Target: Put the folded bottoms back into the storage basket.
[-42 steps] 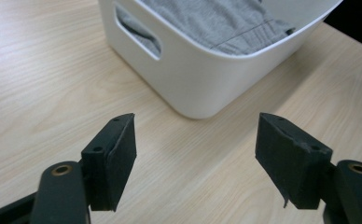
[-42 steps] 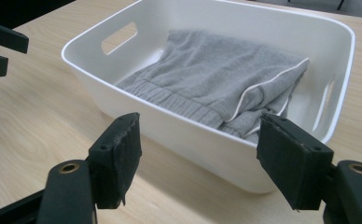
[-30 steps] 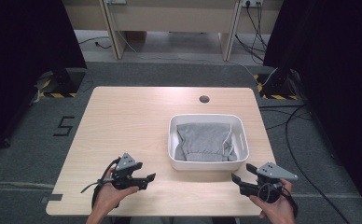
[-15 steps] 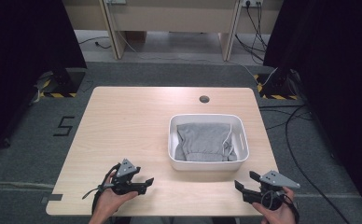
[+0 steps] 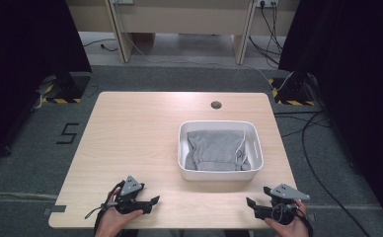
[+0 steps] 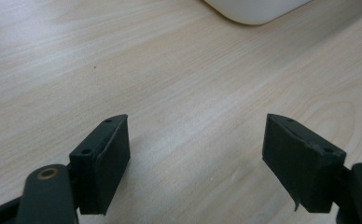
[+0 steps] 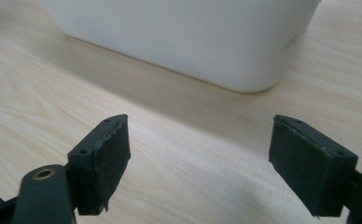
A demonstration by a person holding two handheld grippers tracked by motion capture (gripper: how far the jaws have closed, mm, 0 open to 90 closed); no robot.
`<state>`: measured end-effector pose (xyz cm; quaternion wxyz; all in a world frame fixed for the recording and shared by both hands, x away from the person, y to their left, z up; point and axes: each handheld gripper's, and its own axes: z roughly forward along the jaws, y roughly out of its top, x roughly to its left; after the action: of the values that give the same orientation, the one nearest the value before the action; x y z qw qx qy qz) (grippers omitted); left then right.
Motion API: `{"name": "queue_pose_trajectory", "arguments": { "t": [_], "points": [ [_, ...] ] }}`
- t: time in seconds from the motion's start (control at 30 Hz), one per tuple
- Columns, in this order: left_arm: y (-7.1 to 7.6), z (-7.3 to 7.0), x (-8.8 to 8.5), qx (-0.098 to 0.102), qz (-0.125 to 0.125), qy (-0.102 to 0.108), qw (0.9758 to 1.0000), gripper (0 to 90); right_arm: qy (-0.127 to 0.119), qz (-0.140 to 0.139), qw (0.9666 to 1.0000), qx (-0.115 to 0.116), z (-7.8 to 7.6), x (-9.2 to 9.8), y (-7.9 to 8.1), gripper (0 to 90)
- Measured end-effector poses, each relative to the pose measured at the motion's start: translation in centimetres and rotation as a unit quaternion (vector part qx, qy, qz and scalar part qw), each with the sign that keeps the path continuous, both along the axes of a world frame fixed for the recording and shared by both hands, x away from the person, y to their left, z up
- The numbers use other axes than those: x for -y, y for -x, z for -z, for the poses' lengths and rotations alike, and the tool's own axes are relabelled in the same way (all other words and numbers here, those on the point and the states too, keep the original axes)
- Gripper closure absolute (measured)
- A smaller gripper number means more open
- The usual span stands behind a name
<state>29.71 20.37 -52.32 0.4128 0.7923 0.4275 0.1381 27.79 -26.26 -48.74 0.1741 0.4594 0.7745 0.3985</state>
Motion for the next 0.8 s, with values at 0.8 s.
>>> {"name": "queue_pose_trajectory", "arguments": {
  "t": [0.8],
  "points": [
    [2.1,1.0,-1.1,0.05,-0.018,-0.03,0.9981,13.7,0.066,-0.027,0.9974,-0.004,3.2,-0.6,-0.3,9.9]
  ]
}}
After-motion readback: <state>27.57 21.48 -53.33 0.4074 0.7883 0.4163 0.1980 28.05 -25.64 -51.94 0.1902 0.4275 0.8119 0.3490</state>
